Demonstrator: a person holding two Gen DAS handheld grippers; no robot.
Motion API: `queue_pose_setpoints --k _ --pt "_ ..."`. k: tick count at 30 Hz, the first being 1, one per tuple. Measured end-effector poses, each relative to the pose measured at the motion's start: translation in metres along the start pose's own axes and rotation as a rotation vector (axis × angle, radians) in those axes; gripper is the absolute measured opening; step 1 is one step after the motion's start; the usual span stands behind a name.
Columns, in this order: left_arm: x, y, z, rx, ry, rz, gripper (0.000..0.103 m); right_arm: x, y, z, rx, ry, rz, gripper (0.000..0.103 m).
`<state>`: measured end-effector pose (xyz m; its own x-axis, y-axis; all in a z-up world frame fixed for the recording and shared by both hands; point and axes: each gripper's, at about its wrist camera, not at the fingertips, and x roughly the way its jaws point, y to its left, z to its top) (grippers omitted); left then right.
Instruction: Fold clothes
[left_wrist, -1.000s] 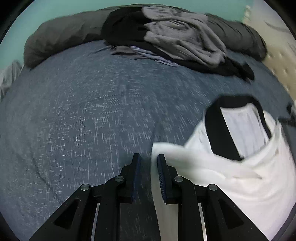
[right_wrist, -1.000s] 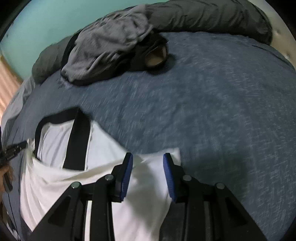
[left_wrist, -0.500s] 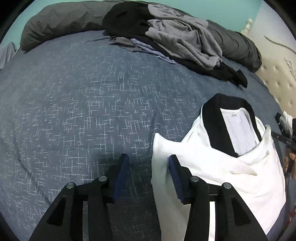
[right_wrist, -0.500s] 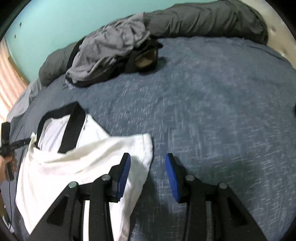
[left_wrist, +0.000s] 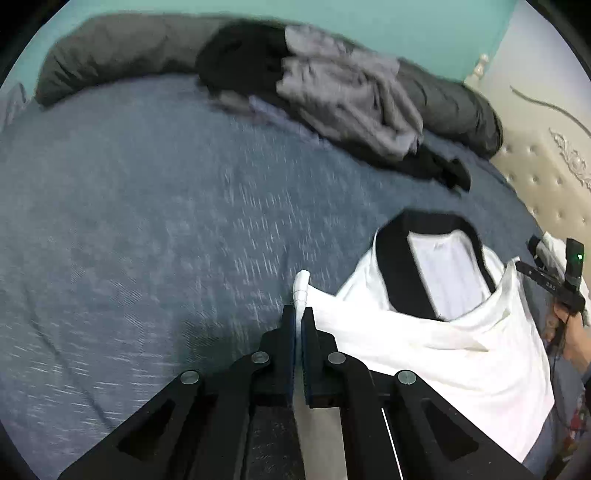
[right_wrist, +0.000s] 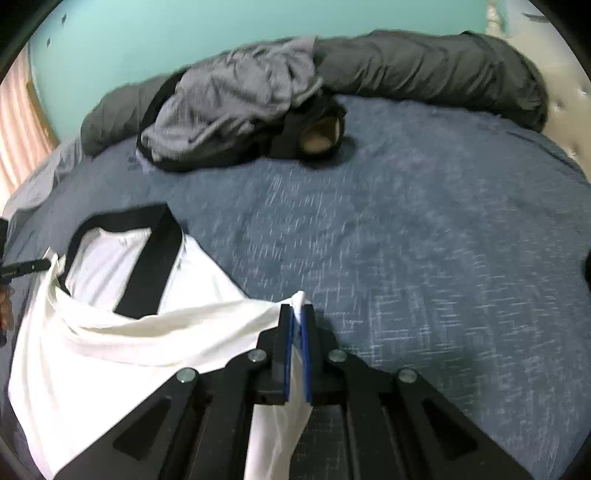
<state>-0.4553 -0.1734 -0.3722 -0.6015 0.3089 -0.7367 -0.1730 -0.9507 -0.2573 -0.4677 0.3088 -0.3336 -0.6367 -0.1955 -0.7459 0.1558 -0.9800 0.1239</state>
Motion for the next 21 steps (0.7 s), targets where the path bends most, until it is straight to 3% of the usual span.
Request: queue_pose_setpoints --k 3,9,16,21 --pt "-0.021 0.002 0.008 -0.004 -0.059 -0.003 0.002 -0.024 -0.007 0.009 0.023 -0.072 -0.022 0.004" --pt "-0.018 0.013 0.024 -0.058 -0.061 0.011 0.002 -0.043 -0.028 0.029 0.074 -0.112 -0.060 0.003" --pt "-0.001 0.021 0.039 -0.105 -0.047 0.032 0.002 -0.017 -0.018 0.049 0.024 -0.069 -0.125 0.003" --pt "0.028 0.023 0.033 -0.118 0.023 0.064 0.005 0.012 -0.015 0.051 0.002 0.004 -0.170 0.004"
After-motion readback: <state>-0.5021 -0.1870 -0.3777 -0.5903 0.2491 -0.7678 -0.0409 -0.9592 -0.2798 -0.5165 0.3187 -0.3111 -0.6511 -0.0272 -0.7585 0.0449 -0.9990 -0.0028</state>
